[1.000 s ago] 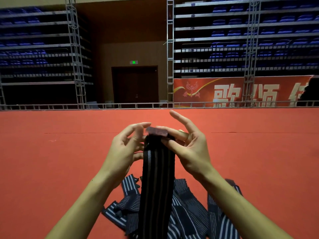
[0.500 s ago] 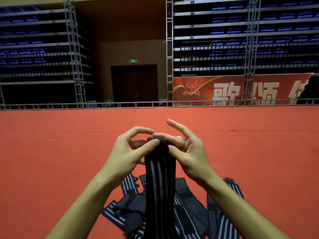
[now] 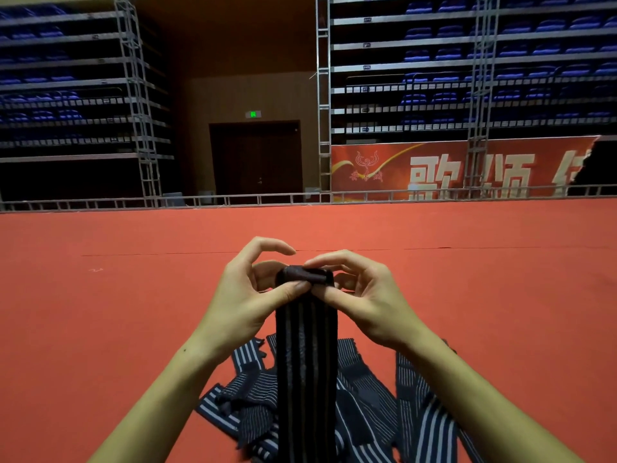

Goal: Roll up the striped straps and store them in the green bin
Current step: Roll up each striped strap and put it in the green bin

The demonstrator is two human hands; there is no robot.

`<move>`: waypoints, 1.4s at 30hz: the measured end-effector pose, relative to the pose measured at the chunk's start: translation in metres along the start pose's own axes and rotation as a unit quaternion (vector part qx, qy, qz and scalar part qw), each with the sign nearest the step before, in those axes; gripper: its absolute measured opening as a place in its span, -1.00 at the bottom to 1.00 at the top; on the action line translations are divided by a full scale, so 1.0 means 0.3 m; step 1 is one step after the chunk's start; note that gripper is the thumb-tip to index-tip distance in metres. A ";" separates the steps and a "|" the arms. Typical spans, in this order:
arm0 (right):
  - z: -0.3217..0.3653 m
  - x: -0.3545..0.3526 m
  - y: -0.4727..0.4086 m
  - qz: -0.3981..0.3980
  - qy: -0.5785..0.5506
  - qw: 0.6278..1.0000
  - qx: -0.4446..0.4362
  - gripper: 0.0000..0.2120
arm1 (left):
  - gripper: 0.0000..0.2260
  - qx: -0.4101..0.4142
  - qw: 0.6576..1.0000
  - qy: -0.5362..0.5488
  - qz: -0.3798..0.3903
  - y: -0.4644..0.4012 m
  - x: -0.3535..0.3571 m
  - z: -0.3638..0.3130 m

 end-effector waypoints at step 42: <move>0.205 0.018 0.253 -0.064 -0.041 0.995 -0.060 -0.77 | -0.77 -0.064 0.991 0.114 -0.017 0.158 0.072 -0.222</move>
Point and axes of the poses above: each hand's wrist, its own y-axis away from the middle knuckle, its own x-axis out of the palm, z = x × y, the point moved 5 cm from there along -y, towards the middle knuckle, and after that the axes turned 11 degrees about x, right-handed, at the moved point
